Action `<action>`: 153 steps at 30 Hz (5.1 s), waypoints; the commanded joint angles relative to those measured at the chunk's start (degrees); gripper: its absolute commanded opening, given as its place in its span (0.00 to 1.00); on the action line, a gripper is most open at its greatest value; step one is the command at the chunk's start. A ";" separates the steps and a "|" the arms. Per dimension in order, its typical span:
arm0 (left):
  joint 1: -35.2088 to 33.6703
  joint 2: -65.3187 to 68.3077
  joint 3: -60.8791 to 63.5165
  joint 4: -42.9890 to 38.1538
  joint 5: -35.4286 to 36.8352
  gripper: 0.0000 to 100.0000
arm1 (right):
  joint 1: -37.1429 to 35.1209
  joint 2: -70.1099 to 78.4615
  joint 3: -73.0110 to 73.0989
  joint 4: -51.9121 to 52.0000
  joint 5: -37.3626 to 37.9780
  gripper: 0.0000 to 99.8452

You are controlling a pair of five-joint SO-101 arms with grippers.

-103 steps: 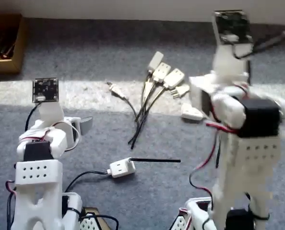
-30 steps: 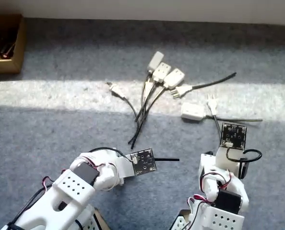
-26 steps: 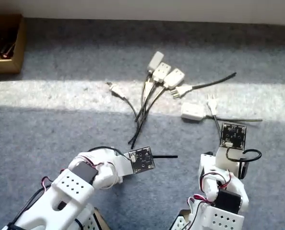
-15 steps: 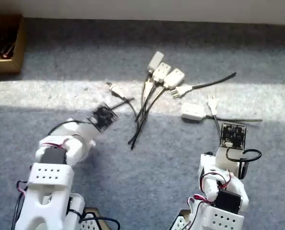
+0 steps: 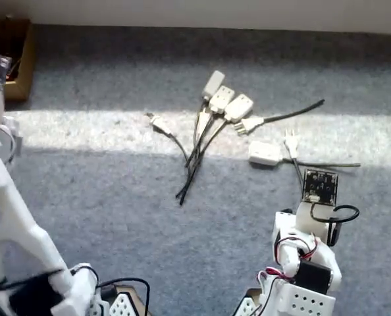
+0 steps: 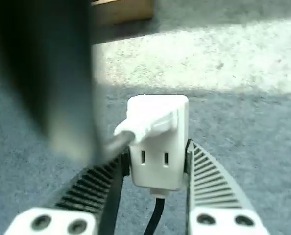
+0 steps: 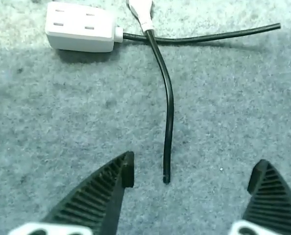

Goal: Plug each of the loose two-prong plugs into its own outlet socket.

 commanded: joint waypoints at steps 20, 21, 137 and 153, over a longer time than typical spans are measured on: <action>-20.97 94.37 -100.18 14.77 -4.57 0.00 | 0.40 -0.40 -0.22 -1.10 -0.44 0.36; -20.35 95.25 -100.18 14.86 -4.57 0.00 | 0.40 -0.40 -0.22 -1.10 -0.44 0.36; 73.54 106.15 -99.30 -15.56 -13.98 0.44 | 44.26 -0.57 -2.15 5.05 15.30 0.36; 71.16 107.03 -99.21 -14.07 -3.69 0.38 | 44.26 -0.57 -1.98 5.14 17.41 0.36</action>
